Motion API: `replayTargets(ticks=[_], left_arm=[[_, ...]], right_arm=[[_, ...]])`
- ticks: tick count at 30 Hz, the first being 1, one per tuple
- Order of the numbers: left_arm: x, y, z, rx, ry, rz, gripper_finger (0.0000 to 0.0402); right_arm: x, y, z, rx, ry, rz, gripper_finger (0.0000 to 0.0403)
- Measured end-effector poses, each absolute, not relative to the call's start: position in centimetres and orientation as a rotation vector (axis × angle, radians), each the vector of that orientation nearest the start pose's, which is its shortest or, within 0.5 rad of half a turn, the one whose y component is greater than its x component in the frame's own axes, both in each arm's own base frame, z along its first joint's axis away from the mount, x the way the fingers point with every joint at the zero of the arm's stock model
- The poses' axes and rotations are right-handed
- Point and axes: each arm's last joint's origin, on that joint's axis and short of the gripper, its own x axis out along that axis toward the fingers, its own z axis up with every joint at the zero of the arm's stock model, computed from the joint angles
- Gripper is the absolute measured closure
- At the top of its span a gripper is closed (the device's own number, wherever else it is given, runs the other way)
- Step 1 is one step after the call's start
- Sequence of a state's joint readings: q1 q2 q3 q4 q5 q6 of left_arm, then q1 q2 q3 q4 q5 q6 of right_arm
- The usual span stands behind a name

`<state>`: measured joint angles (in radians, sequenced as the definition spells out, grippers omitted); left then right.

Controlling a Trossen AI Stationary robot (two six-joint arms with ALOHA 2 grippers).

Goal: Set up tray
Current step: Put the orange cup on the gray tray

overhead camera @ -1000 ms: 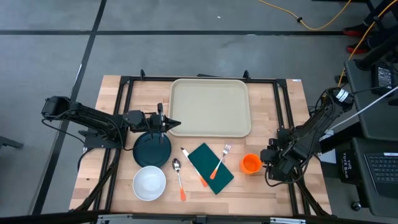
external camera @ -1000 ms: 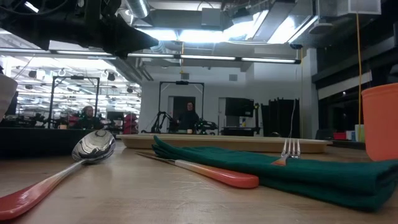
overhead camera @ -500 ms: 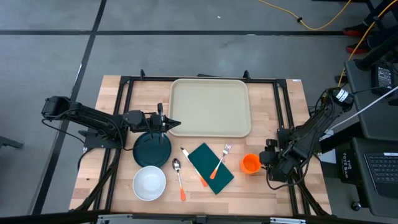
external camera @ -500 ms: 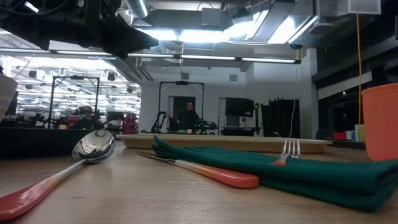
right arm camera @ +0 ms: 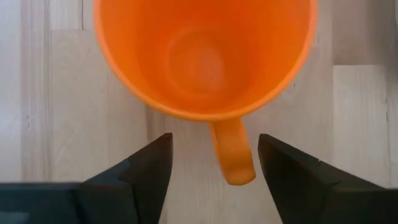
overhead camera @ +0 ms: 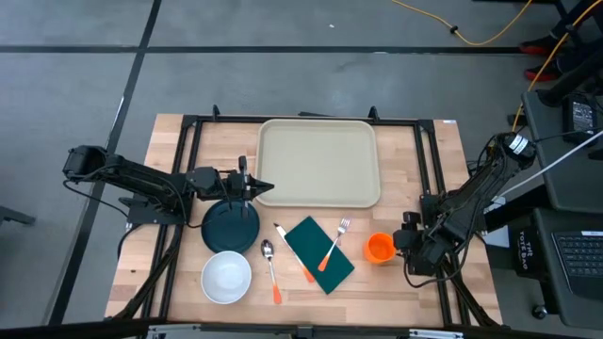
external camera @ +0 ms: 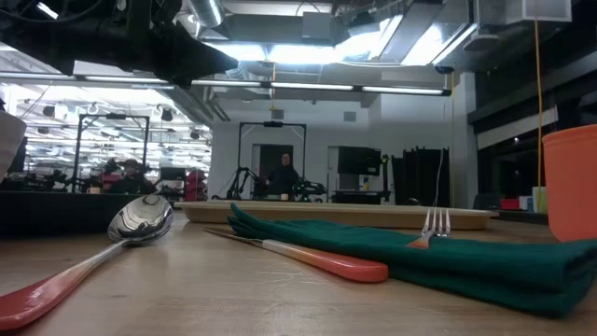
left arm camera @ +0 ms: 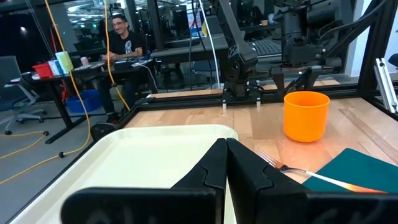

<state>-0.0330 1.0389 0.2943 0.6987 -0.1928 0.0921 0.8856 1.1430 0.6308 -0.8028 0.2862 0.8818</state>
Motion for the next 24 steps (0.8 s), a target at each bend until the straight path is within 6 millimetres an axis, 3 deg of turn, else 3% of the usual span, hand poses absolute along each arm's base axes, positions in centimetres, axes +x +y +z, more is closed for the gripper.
replayTargets(ticks=[9, 24], left_arm=[[20.31, -0.12, 20.47, 0.097, 0.053, 0.158, 0.0398], [20.31, -0.12, 20.47, 0.097, 0.053, 0.158, 0.0398]], right_arm=[[12.0, 13.11, 18.36, 0.044, 1.185, -0.027, 0.0249], [12.6, 12.38, 18.27, 0.101, 1.251, -0.039, 0.0331]])
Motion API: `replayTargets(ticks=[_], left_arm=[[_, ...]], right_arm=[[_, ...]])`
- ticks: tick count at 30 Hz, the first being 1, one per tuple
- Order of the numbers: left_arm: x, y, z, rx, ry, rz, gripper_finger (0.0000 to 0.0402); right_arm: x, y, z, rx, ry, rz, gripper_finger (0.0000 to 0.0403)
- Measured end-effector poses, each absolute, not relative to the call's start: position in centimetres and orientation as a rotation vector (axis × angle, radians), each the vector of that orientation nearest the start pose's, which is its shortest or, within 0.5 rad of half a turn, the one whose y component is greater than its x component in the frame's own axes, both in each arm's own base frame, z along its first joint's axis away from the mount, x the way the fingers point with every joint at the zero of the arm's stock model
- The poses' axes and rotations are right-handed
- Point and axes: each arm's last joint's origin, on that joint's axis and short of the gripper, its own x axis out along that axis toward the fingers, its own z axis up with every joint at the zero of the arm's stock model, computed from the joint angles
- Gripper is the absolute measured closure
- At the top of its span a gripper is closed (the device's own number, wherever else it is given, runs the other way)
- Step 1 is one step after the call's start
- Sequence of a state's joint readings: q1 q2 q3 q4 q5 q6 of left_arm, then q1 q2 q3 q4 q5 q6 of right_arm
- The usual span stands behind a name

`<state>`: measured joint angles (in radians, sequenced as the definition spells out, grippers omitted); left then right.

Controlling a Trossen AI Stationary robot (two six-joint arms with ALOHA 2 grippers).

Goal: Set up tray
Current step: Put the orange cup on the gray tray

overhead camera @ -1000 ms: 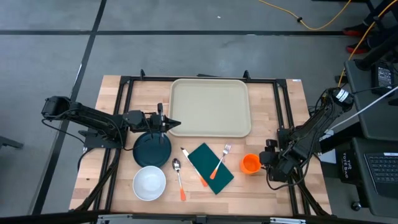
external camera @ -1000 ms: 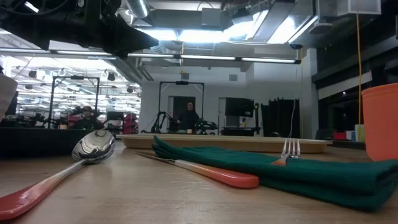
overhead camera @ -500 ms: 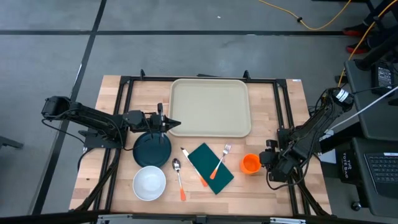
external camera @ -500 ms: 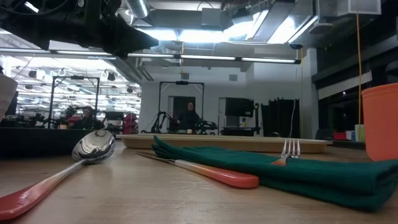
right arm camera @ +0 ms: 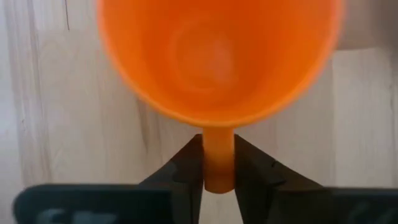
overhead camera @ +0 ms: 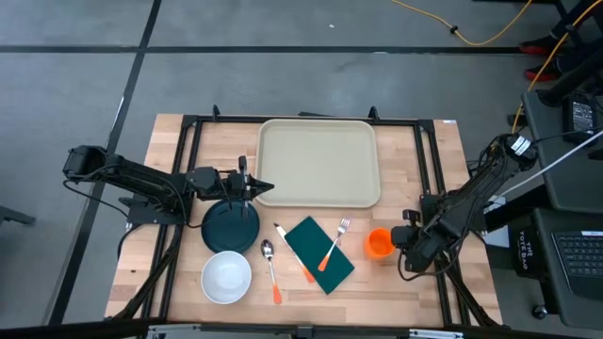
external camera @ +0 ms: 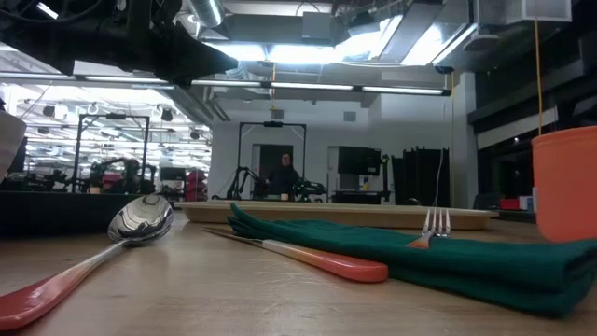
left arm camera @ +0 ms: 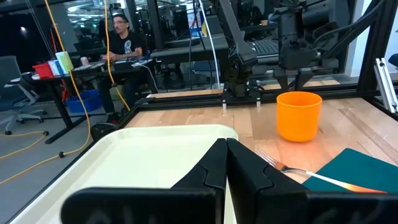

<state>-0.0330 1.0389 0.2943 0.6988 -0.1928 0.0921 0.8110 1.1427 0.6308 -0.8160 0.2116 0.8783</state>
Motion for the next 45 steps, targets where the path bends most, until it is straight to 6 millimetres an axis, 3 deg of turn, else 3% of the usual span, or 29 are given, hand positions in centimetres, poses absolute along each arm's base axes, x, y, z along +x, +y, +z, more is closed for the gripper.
replayTargets(ticks=[10, 18, 28, 35, 45], left_arm=[[20.3, -0.1, 20.5, 0.097, 0.053, 0.158, 0.0398], [20.3, -0.1, 20.6, 0.096, 0.044, 0.149, 0.0398], [20.3, -0.1, 20.6, 0.165, 0.049, 0.146, 0.0398], [20.3, -0.1, 20.6, 0.2, 0.051, 0.145, 0.0398], [20.3, 0.0, 20.6, 0.226, 0.055, 0.167, 0.0398]], right_arm=[[12.9, 12.4, 18.6, 0.117, 1.245, -0.044, 0.0346], [13.7, 13.1, 22.3, 0.095, 1.191, -0.009, 0.0346], [15.1, 12.3, 25.8, 0.131, 1.144, -0.055, 0.0346], [16.5, 10.4, 26.5, 0.083, 1.148, 0.015, 0.0346], [18.0, 5.5, 27.8, 0.111, 1.076, 0.023, 0.0346]])
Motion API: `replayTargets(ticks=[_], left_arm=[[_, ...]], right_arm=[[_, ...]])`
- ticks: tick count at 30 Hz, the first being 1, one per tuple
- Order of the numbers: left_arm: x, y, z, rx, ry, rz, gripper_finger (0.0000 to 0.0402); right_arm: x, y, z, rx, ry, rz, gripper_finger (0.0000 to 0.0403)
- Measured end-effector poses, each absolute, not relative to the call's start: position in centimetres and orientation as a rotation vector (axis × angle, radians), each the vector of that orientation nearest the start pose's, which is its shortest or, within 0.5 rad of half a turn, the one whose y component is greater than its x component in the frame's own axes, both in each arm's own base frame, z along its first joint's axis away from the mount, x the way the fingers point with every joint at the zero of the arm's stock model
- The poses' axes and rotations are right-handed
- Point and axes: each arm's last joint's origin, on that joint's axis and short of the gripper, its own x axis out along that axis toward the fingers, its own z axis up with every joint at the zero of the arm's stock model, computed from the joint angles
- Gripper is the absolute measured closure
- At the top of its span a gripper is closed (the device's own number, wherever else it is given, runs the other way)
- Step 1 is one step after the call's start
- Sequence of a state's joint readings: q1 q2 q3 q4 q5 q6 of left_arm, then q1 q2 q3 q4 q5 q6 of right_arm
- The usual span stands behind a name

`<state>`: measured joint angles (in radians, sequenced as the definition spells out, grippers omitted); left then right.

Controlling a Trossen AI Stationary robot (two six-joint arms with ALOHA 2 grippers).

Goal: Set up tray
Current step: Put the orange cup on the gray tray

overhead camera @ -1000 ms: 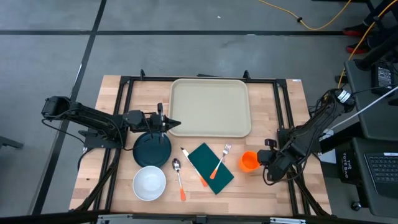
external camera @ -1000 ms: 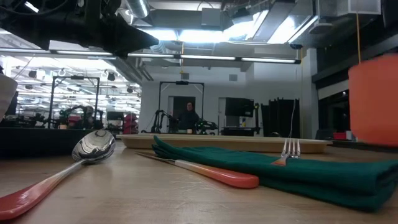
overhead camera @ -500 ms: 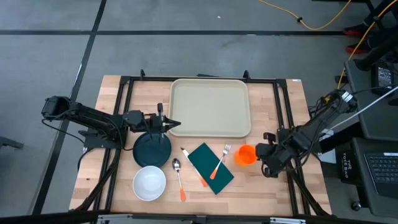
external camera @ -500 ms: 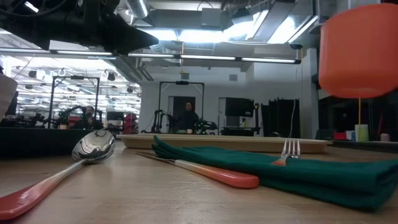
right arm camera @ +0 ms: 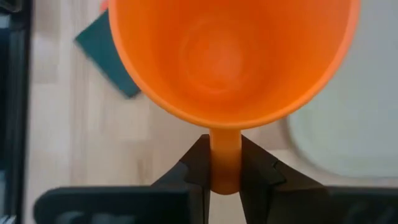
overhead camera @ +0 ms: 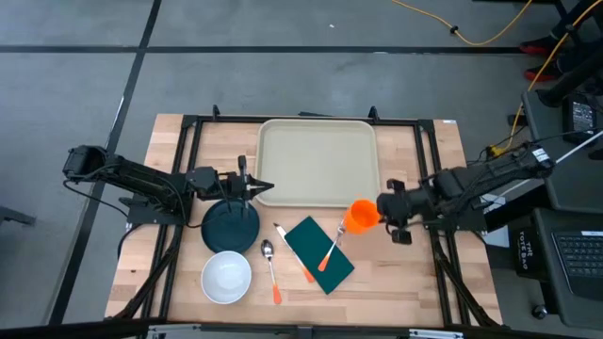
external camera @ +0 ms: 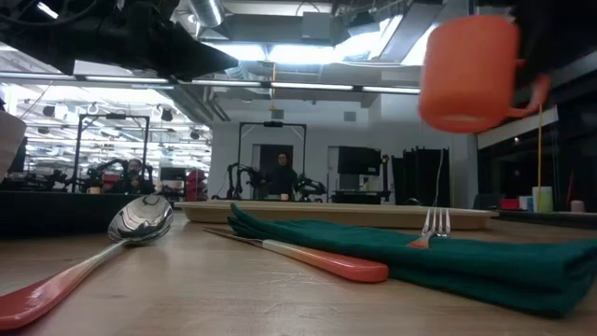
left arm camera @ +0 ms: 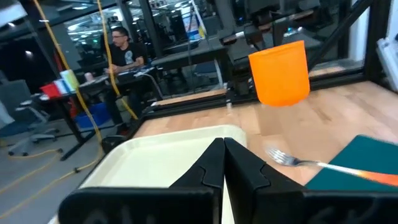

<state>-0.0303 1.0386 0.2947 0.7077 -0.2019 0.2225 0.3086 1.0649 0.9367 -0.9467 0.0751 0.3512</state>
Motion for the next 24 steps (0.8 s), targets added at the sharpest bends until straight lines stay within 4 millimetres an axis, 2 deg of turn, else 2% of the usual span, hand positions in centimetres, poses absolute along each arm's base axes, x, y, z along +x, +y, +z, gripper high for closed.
replayTargets(ticks=[8, 14, 24], left_arm=[[21.2, 0.0, 22.0, 0.31, 0.112, 0.19, 0.04], [21.6, 0.5, 22.8, 0.259, 0.155, 0.208, 0.04], [22.1, 0.8, 23.8, 0.229, 0.251, 0.223, 0.04]], right_arm=[[19.8, 1.9, 28.3, 0.085, 0.971, 0.052, 0.0346], [20.1, -0.9, 28.1, 0.084, 0.968, 0.012, 0.0346], [21.2, -3.0, 26.7, 0.119, 1.033, 0.007, 0.0346]])
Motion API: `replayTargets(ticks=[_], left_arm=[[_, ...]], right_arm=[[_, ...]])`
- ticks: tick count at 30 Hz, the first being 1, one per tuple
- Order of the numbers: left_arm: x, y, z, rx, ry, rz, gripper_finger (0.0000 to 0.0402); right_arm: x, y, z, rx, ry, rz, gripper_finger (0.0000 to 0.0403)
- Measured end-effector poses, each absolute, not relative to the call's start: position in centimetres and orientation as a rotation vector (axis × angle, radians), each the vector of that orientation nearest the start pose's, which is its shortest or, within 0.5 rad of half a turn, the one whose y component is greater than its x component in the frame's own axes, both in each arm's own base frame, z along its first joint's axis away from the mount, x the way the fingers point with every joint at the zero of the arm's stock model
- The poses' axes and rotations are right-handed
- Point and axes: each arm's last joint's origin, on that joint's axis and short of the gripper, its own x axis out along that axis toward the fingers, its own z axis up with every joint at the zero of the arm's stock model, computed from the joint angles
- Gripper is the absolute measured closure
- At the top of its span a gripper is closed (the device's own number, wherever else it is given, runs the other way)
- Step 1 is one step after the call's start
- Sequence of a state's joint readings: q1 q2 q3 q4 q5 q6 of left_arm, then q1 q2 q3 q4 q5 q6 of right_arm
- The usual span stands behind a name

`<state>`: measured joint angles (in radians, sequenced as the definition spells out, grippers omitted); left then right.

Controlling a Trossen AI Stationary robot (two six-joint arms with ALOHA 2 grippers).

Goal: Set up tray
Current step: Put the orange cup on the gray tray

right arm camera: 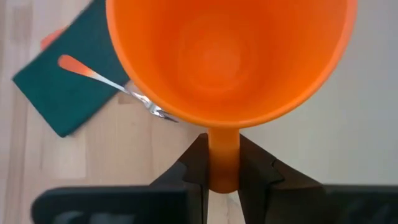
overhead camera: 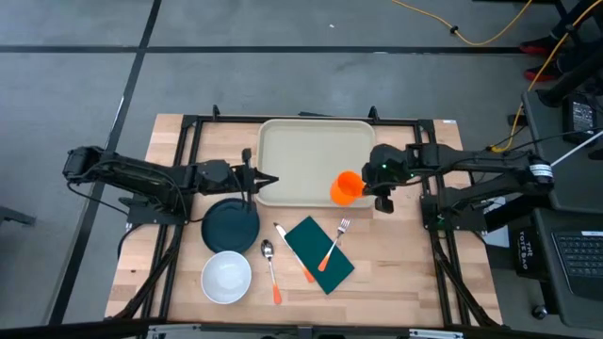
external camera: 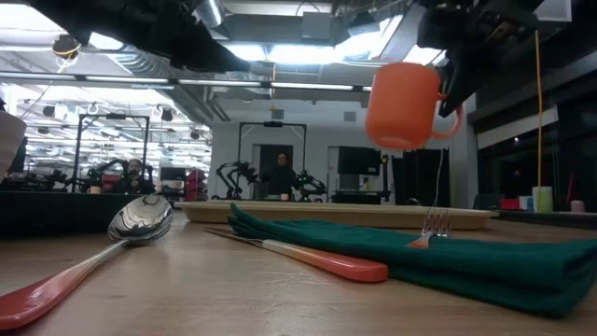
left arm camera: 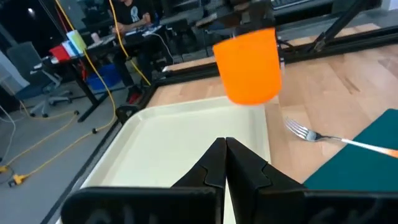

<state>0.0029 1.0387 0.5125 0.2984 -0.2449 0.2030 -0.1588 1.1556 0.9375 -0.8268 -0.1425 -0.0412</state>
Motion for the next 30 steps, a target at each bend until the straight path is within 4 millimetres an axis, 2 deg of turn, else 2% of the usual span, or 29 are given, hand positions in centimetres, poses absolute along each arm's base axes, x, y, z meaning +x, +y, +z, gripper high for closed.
replayTargets(ticks=[2, 6, 12, 15, 21, 24, 30], left_arm=[[22.3, 0.8, 24.2, 0.252, 0.258, 0.223, 0.04], [22.7, 1.3, 24.8, 0.265, 0.3, 0.233, 0.04], [24.5, 2.8, 24.3, 0.324, 0.425, 0.264, 0.04], [25.7, 3.7, 24.3, 0.358, 0.482, 0.235, 0.04], [27.5, 4.7, 26.3, 0.436, 0.533, 0.196, 0.04], [28.0, 4.8, 27.1, 0.486, 0.521, 0.164, 0.0398], [28.9, 4.1, 26.9, 0.589, 0.552, 0.173, 0.0366]], right_arm=[[21.6, -3.4, 26.8, 0.109, 1.053, 0.008, 0.0346], [22.9, -4.4, 28.6, 0.114, 1.066, 0.026, 0.0346], [25.8, -6.2, 30.0, 0.046, 1.085, 0.049, 0.0346], [27.2, -7.1, 29.6, 0.027, 1.127, 0.064, 0.0346], [29.0, -8.9, 28.5, 0.061, 1.235, 0.062, 0.0346], [29.4, -9.5, 28.1, 0.069, 1.265, 0.062, 0.0346], [29.9, -10.6, 28.0, 0.068, 1.274, 0.057, 0.0346]])
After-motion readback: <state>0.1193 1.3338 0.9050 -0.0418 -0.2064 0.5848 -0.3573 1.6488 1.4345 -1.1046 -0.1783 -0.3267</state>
